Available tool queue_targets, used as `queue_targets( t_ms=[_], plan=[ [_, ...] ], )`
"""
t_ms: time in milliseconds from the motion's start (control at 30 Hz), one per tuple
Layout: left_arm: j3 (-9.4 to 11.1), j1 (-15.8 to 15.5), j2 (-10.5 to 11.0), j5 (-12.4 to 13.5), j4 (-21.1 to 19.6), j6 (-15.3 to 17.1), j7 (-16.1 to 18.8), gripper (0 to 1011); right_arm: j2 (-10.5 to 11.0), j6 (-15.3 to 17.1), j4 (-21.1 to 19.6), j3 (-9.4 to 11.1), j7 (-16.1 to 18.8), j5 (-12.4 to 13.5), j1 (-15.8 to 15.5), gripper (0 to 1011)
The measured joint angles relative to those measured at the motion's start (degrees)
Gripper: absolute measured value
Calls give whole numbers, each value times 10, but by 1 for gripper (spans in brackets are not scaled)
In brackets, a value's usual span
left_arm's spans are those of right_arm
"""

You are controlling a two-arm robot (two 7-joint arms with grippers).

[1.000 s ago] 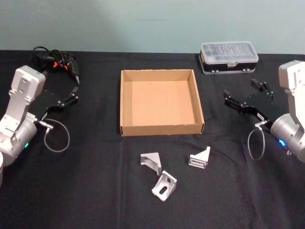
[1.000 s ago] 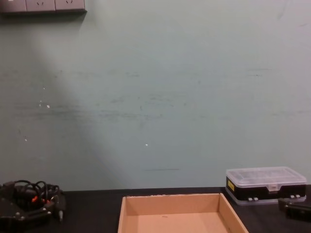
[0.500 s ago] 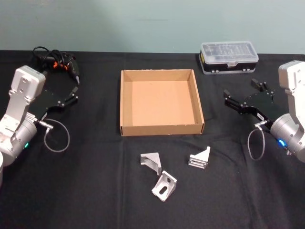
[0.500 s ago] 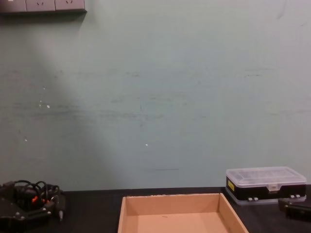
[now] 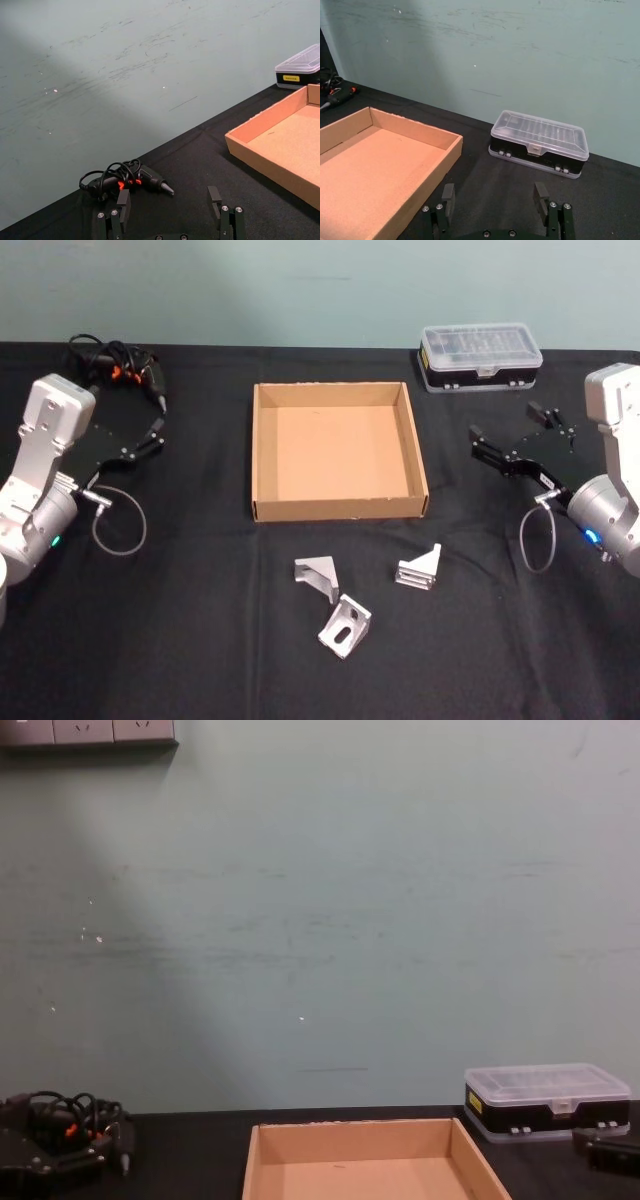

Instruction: Use one hand to pick up the angle iron from the table and place it into the box.

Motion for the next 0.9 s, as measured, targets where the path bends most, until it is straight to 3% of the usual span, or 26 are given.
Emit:
queue_targets(
  t_ms=[600,900],
  plan=[
    [0,0,0,0,0,0,0,1000,0,0,0,0,0,0,0,1003],
    [0,0,0,0,0,0,0,1000,-13,10,-20,23,5,10,-4,1003]
  ],
)
